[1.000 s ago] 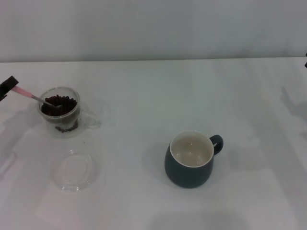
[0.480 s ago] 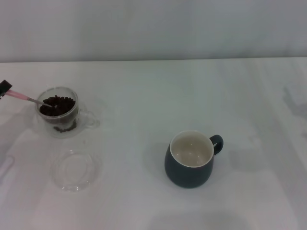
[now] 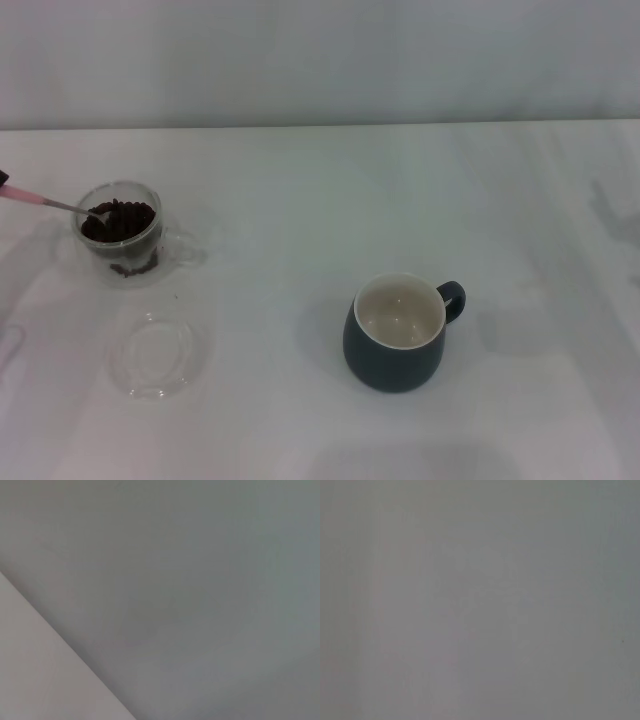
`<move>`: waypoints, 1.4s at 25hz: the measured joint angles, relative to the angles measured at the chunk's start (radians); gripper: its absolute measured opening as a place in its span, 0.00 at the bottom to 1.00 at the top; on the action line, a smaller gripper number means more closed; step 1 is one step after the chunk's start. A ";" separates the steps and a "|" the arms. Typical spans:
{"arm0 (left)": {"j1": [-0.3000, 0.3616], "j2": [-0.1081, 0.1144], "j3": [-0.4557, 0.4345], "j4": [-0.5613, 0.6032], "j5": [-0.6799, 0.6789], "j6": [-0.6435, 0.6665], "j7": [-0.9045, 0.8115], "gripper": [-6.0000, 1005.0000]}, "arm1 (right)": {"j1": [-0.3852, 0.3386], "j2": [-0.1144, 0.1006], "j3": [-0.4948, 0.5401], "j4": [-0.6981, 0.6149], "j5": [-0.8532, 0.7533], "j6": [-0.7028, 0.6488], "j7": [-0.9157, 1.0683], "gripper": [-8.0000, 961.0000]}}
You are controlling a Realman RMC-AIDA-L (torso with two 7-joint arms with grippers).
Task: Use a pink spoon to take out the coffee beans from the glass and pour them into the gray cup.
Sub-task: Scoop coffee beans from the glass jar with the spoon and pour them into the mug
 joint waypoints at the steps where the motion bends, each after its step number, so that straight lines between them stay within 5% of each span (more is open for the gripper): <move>1: 0.000 0.000 0.000 0.000 -0.003 0.000 -0.002 0.14 | 0.000 0.000 0.000 0.000 0.000 0.000 0.000 0.91; 22: 0.040 -0.011 0.000 0.000 -0.067 0.101 -0.004 0.14 | 0.006 0.000 0.000 -0.003 0.000 0.003 -0.001 0.91; 35: 0.104 -0.022 0.001 0.000 -0.094 0.275 -0.003 0.14 | 0.006 0.000 -0.007 0.005 -0.002 -0.004 -0.007 0.91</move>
